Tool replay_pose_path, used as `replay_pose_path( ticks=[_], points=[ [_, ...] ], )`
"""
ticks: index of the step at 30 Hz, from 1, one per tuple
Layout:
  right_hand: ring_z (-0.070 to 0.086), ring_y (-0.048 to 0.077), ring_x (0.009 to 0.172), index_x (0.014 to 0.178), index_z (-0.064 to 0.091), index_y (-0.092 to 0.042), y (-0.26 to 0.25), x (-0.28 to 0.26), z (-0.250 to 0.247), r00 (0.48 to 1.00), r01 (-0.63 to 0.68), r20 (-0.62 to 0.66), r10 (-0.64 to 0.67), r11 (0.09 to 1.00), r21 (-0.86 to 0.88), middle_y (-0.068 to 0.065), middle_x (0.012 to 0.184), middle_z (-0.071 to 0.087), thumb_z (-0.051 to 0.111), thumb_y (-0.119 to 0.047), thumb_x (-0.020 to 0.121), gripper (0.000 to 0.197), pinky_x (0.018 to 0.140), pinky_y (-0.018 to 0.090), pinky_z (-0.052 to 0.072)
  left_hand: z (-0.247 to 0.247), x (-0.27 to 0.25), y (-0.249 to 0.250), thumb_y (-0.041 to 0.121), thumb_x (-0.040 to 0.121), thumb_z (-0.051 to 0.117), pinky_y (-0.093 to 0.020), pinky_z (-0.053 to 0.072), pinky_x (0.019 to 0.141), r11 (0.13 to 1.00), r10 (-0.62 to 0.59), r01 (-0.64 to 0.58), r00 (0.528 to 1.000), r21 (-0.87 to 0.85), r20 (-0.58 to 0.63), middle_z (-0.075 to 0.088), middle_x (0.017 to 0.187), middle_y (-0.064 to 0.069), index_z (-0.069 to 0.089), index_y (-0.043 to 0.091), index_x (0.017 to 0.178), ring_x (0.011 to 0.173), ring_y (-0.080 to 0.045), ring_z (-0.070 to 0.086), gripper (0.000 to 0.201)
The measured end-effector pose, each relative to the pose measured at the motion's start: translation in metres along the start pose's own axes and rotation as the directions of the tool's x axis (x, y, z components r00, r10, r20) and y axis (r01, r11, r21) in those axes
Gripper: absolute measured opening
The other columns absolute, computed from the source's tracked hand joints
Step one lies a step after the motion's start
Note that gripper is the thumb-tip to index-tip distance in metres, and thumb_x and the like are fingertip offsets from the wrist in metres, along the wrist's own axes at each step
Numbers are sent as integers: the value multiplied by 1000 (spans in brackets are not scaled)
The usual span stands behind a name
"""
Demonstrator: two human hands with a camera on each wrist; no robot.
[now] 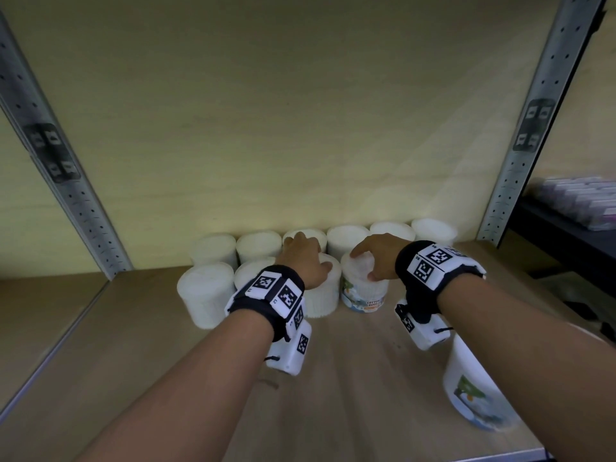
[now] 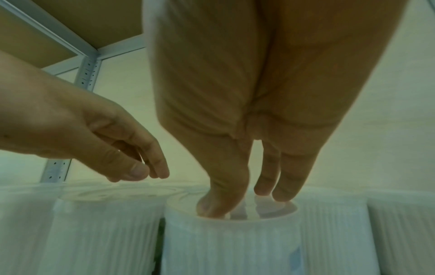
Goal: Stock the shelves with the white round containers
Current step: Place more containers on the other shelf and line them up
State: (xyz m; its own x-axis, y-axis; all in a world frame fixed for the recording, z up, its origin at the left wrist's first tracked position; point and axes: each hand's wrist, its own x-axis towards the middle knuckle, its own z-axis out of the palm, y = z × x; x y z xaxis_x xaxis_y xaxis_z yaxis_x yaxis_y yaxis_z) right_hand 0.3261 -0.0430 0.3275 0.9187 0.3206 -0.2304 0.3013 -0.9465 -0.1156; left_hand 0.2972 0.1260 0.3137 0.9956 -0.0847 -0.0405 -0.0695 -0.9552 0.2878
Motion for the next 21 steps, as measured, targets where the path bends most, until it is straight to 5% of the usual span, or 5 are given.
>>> replay_pose_path(
  ticks=[7, 18, 21],
  points=[
    [41, 23, 136, 144, 42, -20, -1, 1, -1, 1000, 7, -3, -7, 1000, -22, 5, 149, 40, 66, -14, 86, 63, 108, 30, 35, 6, 2, 0, 41, 89, 58, -41, 38, 107, 999, 10, -11, 999, 41, 37, 40, 140, -11, 46, 11, 135, 130, -28, 40, 56],
    [41, 23, 136, 143, 43, -19, -1, 0, -1, 1000, 17, -4, -17, 999, -29, 5, 149, 40, 67, -13, 85, 63, 109, 30, 35, -9, 3, -7, -3, 88, 49, -29, 41, 102, 994, 104, -94, 970, -52, 221, 37, 147, -6, 44, 22, 139, 131, -24, 44, 56],
    [39, 23, 137, 144, 41, -18, -1, 0, -2, 1000, 15, 8, -15, 1000, -26, 5, 150, 38, 66, -13, 86, 63, 110, 30, 34, -8, 2, -9, 10, 92, 51, -30, 40, 103, 990, 85, -71, 990, -125, 111, 41, 144, -6, 49, 18, 134, 129, -23, 45, 43]
  ],
)
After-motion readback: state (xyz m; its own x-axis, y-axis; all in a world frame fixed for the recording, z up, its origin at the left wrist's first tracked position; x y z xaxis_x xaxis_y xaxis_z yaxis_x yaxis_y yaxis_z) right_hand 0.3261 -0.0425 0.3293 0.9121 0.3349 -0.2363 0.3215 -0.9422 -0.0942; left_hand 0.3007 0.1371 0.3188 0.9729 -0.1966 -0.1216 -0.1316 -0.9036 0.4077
